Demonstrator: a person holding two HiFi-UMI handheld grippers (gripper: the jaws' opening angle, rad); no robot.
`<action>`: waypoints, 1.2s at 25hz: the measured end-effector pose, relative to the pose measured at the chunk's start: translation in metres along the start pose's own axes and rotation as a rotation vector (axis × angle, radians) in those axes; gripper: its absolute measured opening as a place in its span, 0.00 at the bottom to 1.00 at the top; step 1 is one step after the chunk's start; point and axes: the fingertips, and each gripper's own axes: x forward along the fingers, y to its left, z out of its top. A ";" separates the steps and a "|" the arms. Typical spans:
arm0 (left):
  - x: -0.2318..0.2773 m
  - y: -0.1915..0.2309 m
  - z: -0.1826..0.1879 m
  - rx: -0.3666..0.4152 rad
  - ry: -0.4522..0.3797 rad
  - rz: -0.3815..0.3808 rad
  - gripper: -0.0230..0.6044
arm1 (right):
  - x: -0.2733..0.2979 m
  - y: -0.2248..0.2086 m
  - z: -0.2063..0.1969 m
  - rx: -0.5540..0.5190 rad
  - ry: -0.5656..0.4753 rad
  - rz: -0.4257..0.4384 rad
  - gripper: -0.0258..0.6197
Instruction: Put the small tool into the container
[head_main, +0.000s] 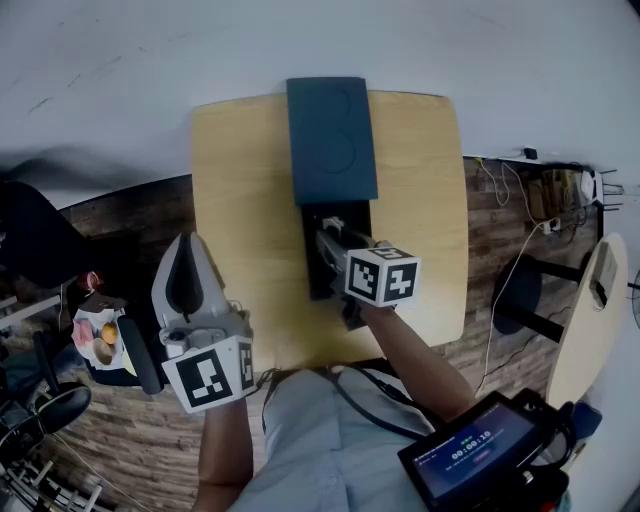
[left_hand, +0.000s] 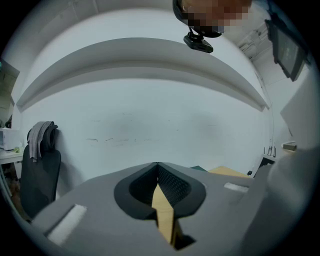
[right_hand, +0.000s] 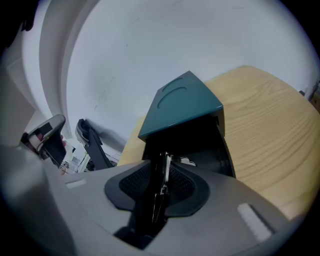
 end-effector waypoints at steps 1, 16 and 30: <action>0.000 0.000 0.000 0.000 0.000 -0.001 0.05 | 0.000 0.001 0.000 -0.015 -0.001 -0.005 0.19; -0.004 -0.003 0.002 0.000 0.001 -0.005 0.06 | -0.001 -0.001 0.001 -0.046 -0.056 -0.039 0.29; -0.004 0.002 0.000 -0.001 0.008 0.002 0.05 | 0.001 -0.001 0.005 -0.026 -0.085 -0.031 0.28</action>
